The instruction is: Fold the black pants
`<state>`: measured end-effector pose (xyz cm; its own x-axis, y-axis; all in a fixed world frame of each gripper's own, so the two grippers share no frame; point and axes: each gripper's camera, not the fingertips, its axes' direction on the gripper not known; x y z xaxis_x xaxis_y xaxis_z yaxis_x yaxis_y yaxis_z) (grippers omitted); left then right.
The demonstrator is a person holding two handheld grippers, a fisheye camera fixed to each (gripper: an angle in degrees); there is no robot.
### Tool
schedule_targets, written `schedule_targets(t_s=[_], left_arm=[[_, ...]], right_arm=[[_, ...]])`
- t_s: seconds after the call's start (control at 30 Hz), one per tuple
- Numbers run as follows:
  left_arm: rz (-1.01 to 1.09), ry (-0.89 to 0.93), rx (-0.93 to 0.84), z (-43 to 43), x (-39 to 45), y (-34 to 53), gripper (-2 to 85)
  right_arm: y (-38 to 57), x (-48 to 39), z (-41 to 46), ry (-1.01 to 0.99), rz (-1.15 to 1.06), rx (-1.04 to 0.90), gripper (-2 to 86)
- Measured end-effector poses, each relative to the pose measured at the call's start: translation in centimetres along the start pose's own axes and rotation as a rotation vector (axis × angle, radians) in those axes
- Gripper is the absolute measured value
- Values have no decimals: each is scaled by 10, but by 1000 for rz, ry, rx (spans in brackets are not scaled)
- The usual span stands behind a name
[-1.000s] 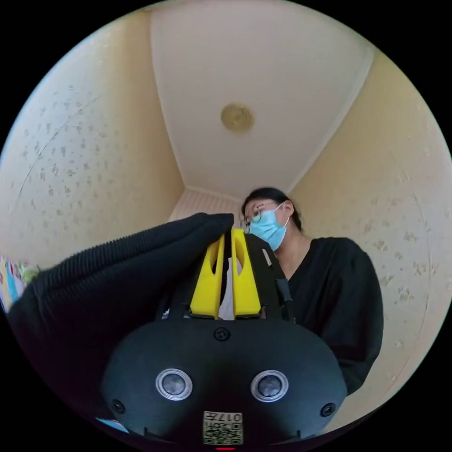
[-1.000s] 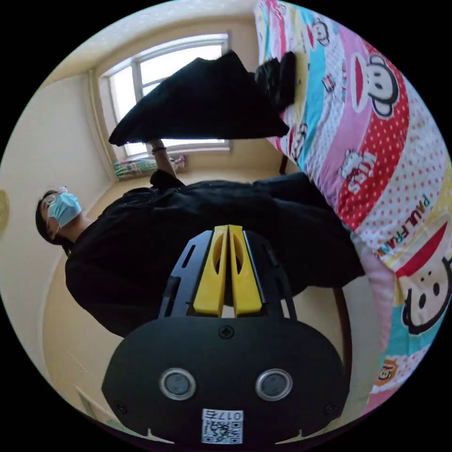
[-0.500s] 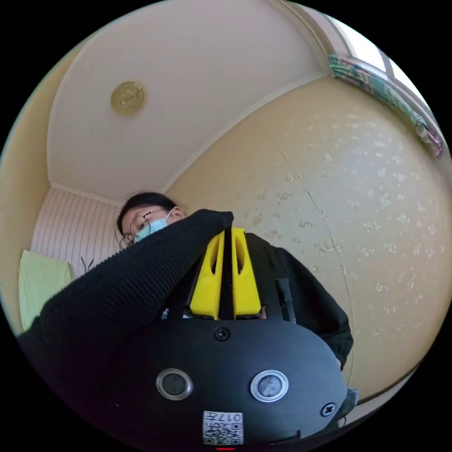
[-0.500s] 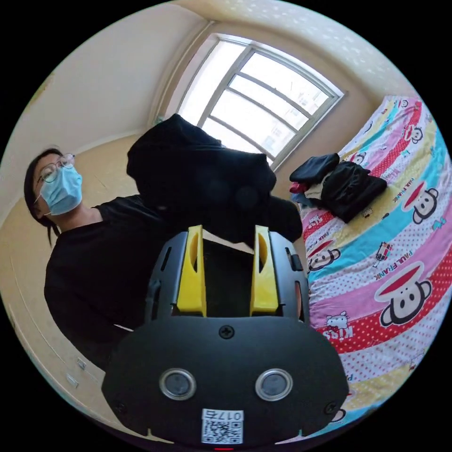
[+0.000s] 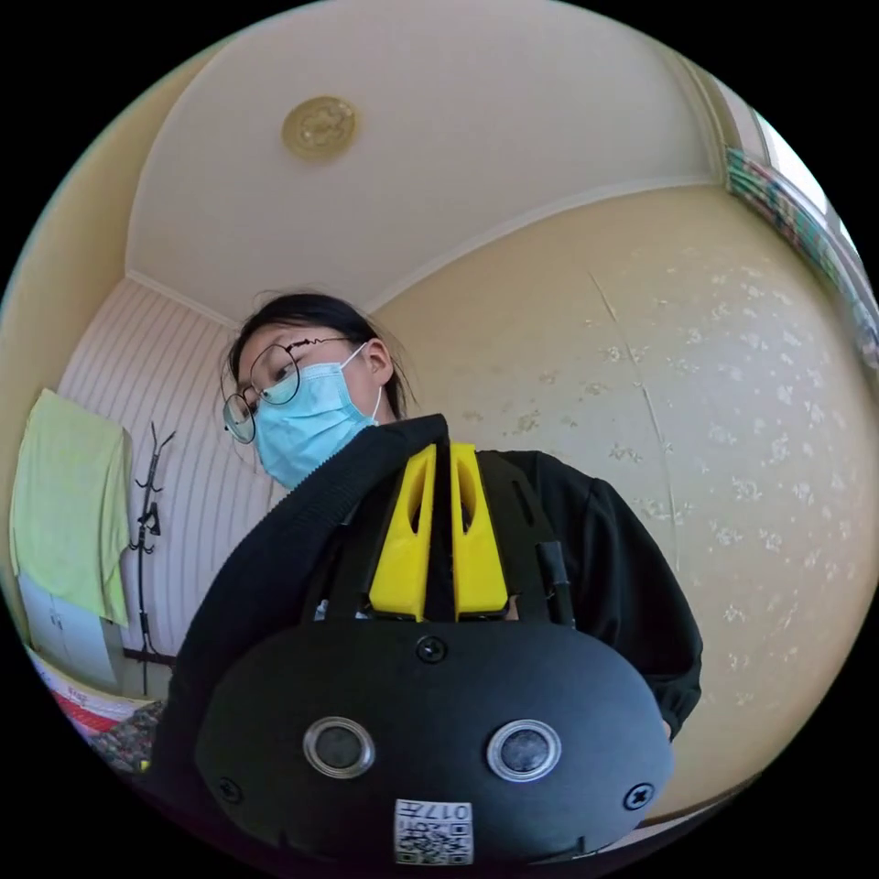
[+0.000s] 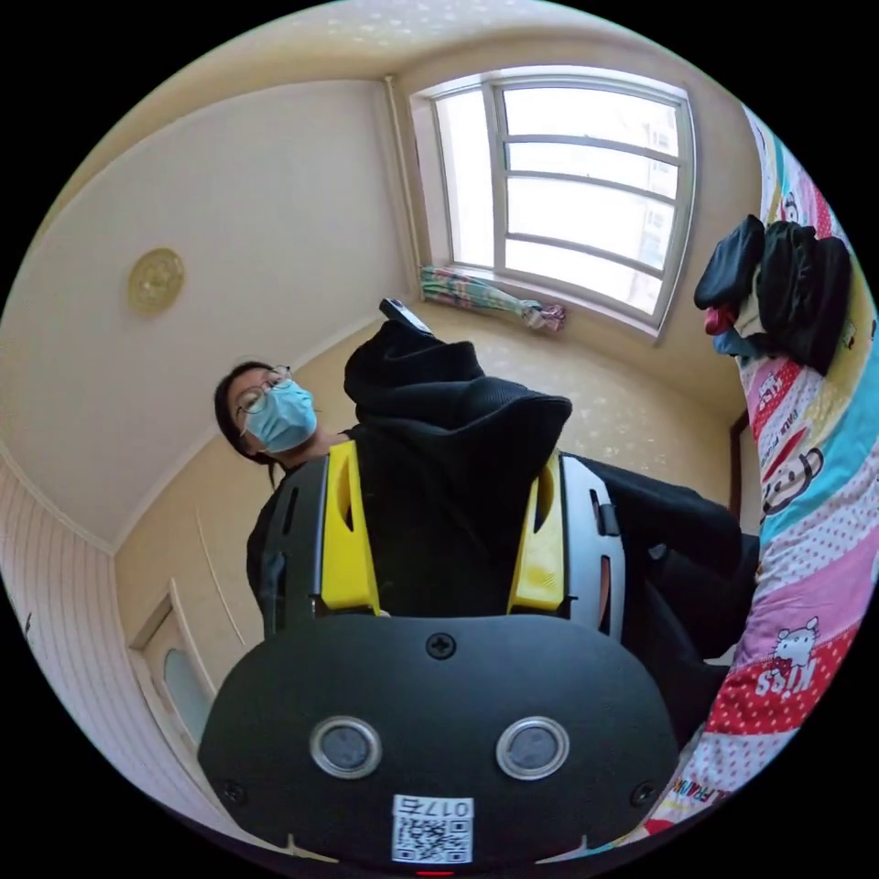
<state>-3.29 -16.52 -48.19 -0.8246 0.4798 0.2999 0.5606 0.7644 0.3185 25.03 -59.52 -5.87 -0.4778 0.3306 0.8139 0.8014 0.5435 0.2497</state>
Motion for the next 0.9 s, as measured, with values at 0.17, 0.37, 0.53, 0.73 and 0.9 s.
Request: schedule_targets(t_s=[0.17, 0.37, 0.53, 0.73, 0.9], left_arm=[[-118, 68, 28, 10, -59, 15, 12], [-138, -167, 15, -8, -46, -9, 12], [-92, -703, 20, -34, 35, -41, 10], [-111, -1214, 116, -76, 97, -82, 7], [-143, -1425, 245, -105, 119, -57, 5]], right_arm=[[-32, 26, -13, -24, 211, -120, 214], [-51, 16, 4, 210, 366, -316, 48], [-80, -114, -16, 738, 143, -94, 26], [-67, -319, 12, 1001, -501, 373, 21], [0, -344, 60, 918, -754, 436, 23]])
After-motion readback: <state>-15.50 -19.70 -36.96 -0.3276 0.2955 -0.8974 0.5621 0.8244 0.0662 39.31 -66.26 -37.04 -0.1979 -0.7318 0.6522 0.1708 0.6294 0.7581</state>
